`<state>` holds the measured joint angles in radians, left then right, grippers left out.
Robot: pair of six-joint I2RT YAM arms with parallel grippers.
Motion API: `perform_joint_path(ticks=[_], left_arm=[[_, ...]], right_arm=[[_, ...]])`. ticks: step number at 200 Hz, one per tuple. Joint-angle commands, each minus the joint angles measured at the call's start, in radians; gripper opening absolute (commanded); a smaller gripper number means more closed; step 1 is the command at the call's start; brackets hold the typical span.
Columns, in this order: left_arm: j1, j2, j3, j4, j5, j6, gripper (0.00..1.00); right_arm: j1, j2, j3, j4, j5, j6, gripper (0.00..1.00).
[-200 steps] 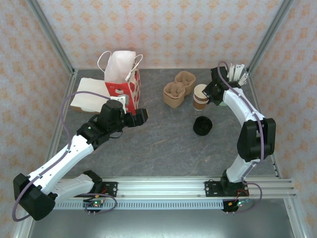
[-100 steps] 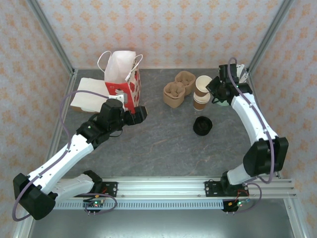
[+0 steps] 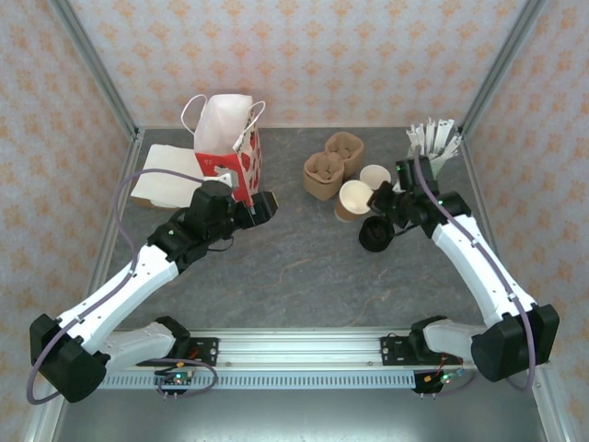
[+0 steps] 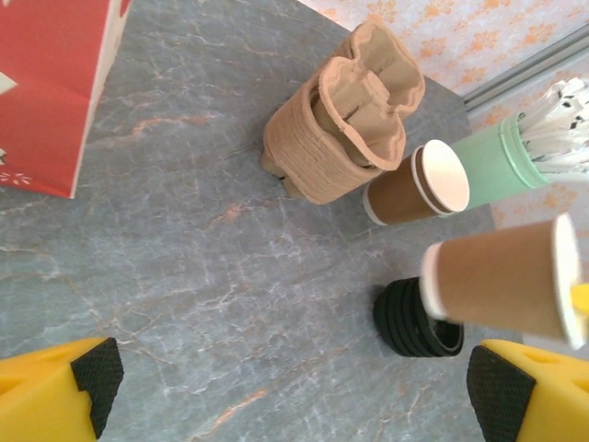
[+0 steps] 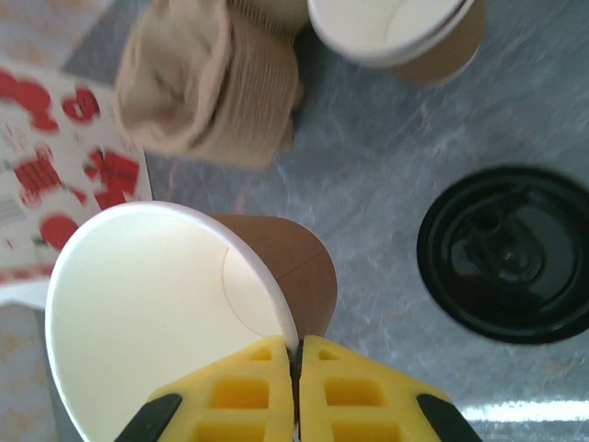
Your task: Pack the takeout coffee
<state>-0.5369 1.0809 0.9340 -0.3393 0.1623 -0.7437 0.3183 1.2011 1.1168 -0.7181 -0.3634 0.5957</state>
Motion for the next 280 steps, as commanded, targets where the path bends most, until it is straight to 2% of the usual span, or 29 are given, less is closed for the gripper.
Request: perform_joint_path(ticks=[1, 42, 82, 120, 158, 173, 245, 280], left_arm=[[-0.013, 0.0, -0.013, 0.066, 0.026, -0.063, 0.98], [-0.029, 0.002, -0.036, 0.084, 0.023, -0.101, 0.96], [-0.05, 0.017, -0.034, 0.082, 0.01, -0.118, 0.95], [-0.067, 0.036, -0.018, 0.077, -0.004, -0.119, 0.96], [-0.075, 0.056, 0.006, 0.062, -0.011, -0.105, 0.96], [-0.076, 0.063, 0.015, 0.059, -0.015, -0.099, 0.96], [-0.081, 0.06, 0.047, 0.051, 0.001, -0.062, 1.0], [-0.088, 0.065, 0.054, 0.054, 0.017, -0.042, 1.0]], right_arm=[[0.064, -0.012, -0.055, -0.004, 0.023, -0.024, 0.07], [0.151, 0.033, -0.138, 0.067, 0.045, -0.055, 0.07], [0.221, 0.128, -0.137, 0.056, 0.1, -0.112, 0.08], [0.24, 0.174, -0.149, 0.078, 0.13, -0.13, 0.09], [0.239, 0.176, -0.16, 0.087, 0.143, -0.131, 0.15], [0.239, 0.16, -0.154, 0.081, 0.159, -0.132, 0.2], [0.185, 0.06, -0.037, -0.056, 0.23, -0.177, 0.64], [0.137, -0.002, 0.021, -0.113, 0.277, -0.19, 0.73]])
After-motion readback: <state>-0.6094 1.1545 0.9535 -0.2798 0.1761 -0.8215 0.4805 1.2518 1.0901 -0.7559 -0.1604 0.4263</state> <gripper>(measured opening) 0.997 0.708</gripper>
